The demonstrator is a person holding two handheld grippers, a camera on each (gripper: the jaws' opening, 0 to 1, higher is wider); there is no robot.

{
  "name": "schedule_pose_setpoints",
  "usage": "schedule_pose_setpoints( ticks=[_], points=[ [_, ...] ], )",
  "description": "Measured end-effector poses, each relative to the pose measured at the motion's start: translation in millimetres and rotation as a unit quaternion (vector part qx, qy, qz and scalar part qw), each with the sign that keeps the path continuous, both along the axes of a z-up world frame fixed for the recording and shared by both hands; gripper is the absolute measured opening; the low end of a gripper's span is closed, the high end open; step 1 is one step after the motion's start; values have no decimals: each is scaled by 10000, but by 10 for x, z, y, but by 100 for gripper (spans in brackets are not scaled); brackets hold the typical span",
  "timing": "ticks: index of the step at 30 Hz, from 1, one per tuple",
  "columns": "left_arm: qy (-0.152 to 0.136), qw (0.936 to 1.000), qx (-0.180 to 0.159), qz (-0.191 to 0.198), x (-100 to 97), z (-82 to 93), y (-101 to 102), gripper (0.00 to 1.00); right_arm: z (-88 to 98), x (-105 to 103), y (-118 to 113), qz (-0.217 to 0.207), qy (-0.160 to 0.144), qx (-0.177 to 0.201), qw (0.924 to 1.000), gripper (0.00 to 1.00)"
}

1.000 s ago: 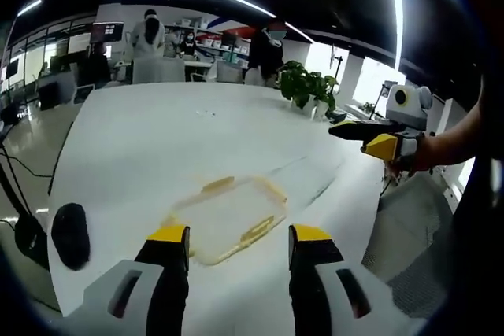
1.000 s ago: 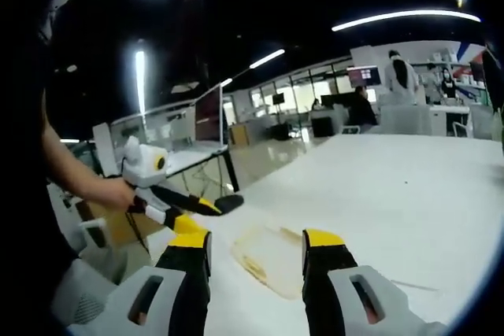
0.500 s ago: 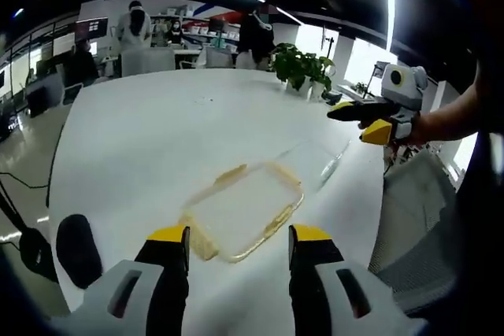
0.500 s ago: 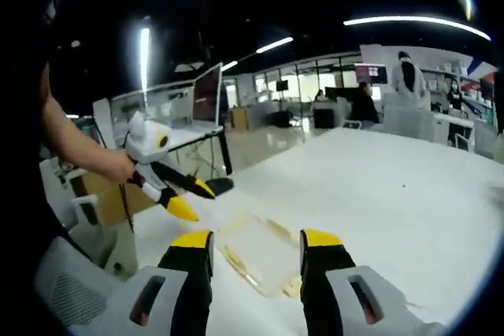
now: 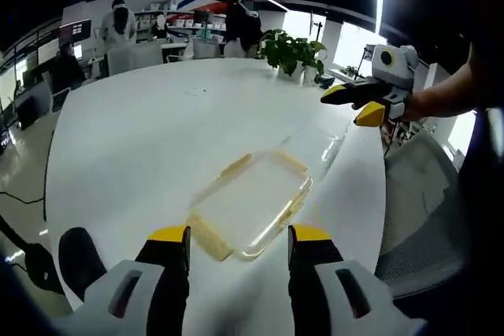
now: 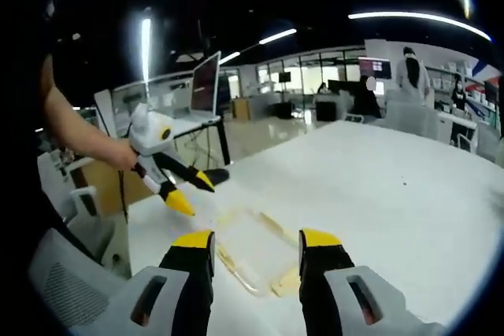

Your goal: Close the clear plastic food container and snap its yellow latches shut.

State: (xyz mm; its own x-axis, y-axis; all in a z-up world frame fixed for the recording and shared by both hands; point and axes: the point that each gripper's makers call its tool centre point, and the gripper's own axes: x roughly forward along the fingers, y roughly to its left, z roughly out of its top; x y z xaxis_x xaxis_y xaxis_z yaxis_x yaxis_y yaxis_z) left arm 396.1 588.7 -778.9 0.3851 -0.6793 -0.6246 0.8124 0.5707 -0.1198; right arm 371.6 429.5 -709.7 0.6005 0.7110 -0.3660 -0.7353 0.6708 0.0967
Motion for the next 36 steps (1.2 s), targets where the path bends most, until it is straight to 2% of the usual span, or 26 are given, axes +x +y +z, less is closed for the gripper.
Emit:
schedule_pose_setpoints(
  ticks=[6, 20, 25, 28, 36],
  points=[
    [86, 9999, -37, -86, 91, -19, 14, 49, -114, 23, 30, 131, 66, -138, 9998, 41],
    [122, 9982, 205, -543, 175, -115, 17, 48, -271, 123, 36, 292, 249, -331, 9987, 40],
    [70, 9964, 376, -752, 189, -157, 11, 48, -289, 169, 20, 348, 244, -386, 9984, 40],
    [37, 9939, 526, -970, 192, -189, 1, 48, -338, 186, 17, 541, 209, -563, 9967, 40],
    [50, 9899, 682, -1240, 247, -265, -8, 48, -467, 221, -8, 806, 360, -800, 9929, 40]
  ],
)
